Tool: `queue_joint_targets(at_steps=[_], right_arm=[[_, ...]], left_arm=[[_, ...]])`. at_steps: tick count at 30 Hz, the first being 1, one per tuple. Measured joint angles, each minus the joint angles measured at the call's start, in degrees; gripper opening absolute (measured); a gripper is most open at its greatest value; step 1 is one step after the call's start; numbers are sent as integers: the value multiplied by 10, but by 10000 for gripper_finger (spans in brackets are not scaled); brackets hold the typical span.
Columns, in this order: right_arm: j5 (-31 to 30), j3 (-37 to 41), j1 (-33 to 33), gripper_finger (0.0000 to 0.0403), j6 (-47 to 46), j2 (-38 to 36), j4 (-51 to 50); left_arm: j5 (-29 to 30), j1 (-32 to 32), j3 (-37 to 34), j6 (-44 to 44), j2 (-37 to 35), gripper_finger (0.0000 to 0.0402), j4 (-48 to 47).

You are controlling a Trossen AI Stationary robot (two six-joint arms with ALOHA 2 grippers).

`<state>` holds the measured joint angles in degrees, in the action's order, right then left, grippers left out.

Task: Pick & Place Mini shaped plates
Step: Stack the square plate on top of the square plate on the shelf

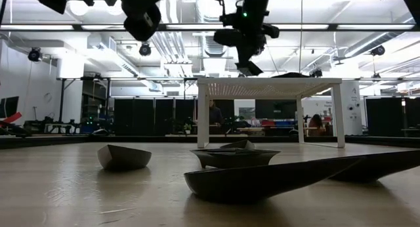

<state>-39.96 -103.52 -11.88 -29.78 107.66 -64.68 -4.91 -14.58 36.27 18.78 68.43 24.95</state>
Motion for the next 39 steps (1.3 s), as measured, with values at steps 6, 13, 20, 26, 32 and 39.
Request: queue_joint_targets(at_steps=[6, 13, 20, 26, 32, 39], right_arm=[[-5, 4, -10, 8, -2, 2, -1], [-2, 10, -16, 8, -34, 5, -29], [6, 12, -17, 8, -37, 5, -30], [14, 12, -19, 8, -37, 5, -28], [10, 12, -19, 8, -32, 5, -27], [10, 14, -21, 19, -18, 5, -25]], left_arm=[[-1, -14, -1, -22, -9, 147, -6], [-2, -15, -1, -23, -10, 147, -6], [-2, -15, -1, -24, -10, 147, -6], [-2, -15, -1, -24, -10, 147, -6], [-2, -15, -5, -22, -10, 147, -5], [-2, -15, -11, -17, -10, 147, -5]])
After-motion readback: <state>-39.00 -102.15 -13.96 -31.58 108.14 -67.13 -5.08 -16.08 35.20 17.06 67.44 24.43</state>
